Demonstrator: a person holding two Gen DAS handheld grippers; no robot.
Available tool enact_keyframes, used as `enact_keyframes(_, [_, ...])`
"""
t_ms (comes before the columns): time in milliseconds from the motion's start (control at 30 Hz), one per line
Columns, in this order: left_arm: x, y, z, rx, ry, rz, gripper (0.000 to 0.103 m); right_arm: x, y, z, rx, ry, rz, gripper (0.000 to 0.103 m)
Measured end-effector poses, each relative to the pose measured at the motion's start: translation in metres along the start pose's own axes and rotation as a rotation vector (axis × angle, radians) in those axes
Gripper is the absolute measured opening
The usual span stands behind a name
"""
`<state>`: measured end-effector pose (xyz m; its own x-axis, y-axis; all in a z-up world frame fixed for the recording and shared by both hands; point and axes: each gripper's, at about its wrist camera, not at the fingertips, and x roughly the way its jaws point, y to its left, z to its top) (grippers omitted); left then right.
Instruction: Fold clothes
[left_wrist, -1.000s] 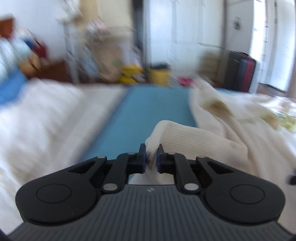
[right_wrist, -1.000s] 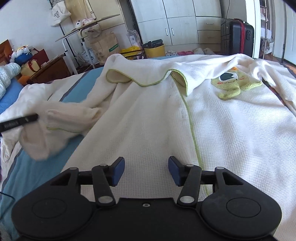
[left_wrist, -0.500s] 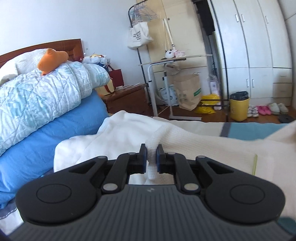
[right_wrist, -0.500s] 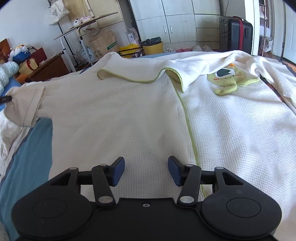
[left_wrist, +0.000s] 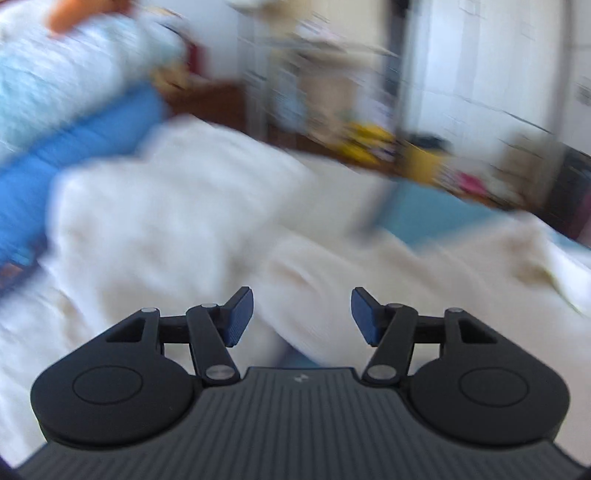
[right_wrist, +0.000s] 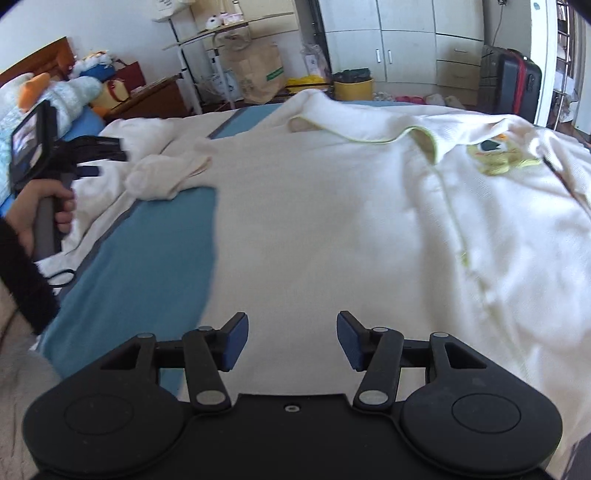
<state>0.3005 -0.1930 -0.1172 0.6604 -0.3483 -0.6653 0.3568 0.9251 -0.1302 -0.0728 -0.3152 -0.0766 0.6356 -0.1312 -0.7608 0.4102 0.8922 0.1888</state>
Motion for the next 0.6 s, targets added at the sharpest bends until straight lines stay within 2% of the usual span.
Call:
enact_keyframes(100, [0.002, -0.029, -0.02, 0.004, 0.13, -0.221, 0.058, -0.002, 0.031, -0.021, -0.057, 0.061, 0.027, 0.062])
enact_keyframes(200, [0.014, -0.058, -0.041, -0.022, 0.252, -0.361, 0.058, -0.003, 0.056, -0.041, -0.151, 0.101, 0.014, 0.062])
enact_keyframes(300, [0.029, -0.075, -0.066, -0.047, 0.32, -0.51, 0.056, 0.0, 0.077, -0.062, -0.244, 0.124, -0.028, 0.062])
enact_keyframes(333, [0.034, -0.081, -0.075, -0.055, 0.339, -0.56, 0.055, 0.007, 0.082, -0.07, -0.295, 0.117, -0.076, 0.045])
enact_keyframes(367, [0.036, -0.088, -0.083, -0.032, 0.325, -0.588, 0.055, 0.011, 0.087, -0.074, -0.345, 0.105, -0.126, 0.021])
enact_keyframes(400, [0.034, -0.094, -0.086, 0.008, 0.291, -0.572, 0.041, 0.014, 0.092, -0.076, -0.394, 0.093, -0.175, 0.009])
enact_keyframes(433, [0.03, -0.098, -0.087, 0.049, 0.256, -0.54, 0.017, 0.018, 0.097, -0.079, -0.443, 0.08, -0.224, 0.005])
enact_keyframes(467, [0.026, -0.103, -0.088, 0.089, 0.221, -0.507, 0.01, 0.014, 0.098, -0.075, -0.417, 0.07, -0.228, 0.005])
enact_keyframes(500, [0.023, -0.102, -0.085, 0.088, 0.199, -0.483, 0.008, 0.006, 0.097, -0.07, -0.374, 0.057, -0.211, 0.005])
enact_keyframes(600, [0.006, -0.086, -0.068, 0.042, 0.156, -0.434, 0.007, -0.03, 0.092, -0.062, -0.291, 0.041, -0.084, 0.005])
